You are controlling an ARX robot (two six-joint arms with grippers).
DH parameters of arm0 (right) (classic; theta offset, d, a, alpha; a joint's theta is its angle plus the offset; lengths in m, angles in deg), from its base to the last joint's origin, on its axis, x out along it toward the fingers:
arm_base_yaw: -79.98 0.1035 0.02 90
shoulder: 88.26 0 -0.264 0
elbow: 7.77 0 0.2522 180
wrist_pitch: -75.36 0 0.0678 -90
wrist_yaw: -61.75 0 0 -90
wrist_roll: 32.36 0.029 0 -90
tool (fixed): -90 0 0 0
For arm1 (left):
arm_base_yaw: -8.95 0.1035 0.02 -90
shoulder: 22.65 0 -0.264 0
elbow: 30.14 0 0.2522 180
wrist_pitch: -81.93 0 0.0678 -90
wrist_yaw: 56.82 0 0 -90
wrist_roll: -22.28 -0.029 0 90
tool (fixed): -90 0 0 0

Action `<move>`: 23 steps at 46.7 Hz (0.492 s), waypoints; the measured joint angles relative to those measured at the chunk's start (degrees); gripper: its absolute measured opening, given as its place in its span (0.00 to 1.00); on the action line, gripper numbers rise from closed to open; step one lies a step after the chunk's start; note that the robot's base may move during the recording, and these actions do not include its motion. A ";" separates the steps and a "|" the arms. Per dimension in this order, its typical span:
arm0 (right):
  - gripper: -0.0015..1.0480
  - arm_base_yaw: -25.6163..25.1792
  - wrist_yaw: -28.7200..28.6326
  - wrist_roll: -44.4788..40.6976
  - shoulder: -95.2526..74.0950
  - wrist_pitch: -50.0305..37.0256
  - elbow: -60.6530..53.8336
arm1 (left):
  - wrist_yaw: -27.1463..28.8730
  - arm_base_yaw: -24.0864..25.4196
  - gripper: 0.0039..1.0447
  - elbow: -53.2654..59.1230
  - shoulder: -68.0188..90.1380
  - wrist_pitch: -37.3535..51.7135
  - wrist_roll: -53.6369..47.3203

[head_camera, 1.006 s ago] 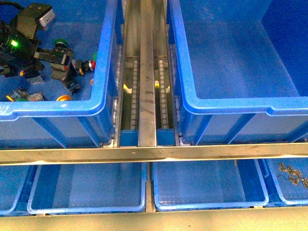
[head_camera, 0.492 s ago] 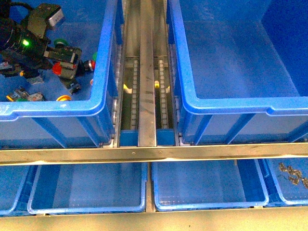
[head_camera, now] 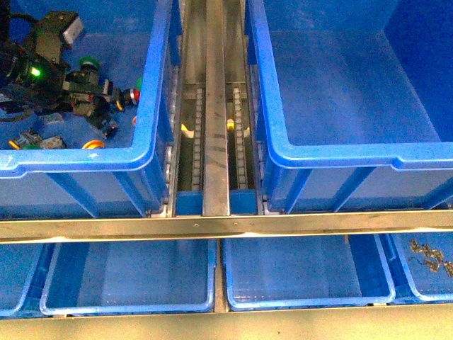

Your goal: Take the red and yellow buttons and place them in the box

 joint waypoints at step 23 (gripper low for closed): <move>0.94 0.00 -0.02 0.00 0.00 0.00 0.00 | -6.51 7.37 0.32 14.82 -20.79 4.83 18.27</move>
